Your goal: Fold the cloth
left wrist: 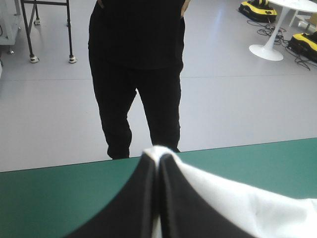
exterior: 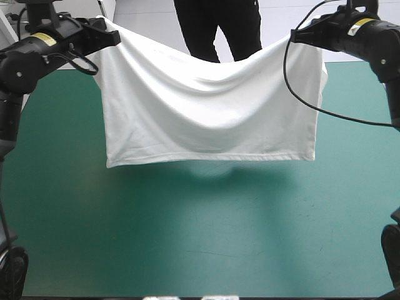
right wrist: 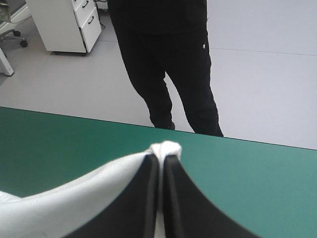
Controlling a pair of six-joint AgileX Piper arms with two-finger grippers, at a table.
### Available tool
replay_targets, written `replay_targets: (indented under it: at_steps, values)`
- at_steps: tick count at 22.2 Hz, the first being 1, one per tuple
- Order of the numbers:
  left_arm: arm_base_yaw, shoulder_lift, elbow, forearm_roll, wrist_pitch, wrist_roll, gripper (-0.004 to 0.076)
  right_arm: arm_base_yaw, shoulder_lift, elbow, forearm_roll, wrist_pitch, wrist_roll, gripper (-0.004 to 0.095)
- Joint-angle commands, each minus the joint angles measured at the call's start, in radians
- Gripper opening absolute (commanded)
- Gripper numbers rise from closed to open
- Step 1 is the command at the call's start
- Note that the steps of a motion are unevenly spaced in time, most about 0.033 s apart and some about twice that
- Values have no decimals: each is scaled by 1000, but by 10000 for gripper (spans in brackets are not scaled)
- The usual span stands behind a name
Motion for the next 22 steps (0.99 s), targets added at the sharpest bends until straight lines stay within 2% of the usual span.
replay_targets:
  at_steps: [1,4,8,11,14,19,22]
  values:
    - [0,69,-80,-73,-144,25,-9,-31,52,-47,11,-151,-23,-17]
    - [0,137,-210,-103,-65,76,-9,-85,90,-99,110,-116,-66,-17]
    - [0,138,-187,-92,103,90,-9,-116,90,-95,145,22,-96,-17]
    - [0,97,-15,-92,121,95,-9,-116,90,-24,182,137,-134,-17]
    - [0,51,165,-92,178,128,-9,-116,70,124,188,152,-145,-17]
    - [0,-28,400,-95,181,154,-9,-114,39,316,188,242,-176,-17]
    - [-2,-105,554,-95,168,176,-9,-114,-4,457,186,249,-188,-17]
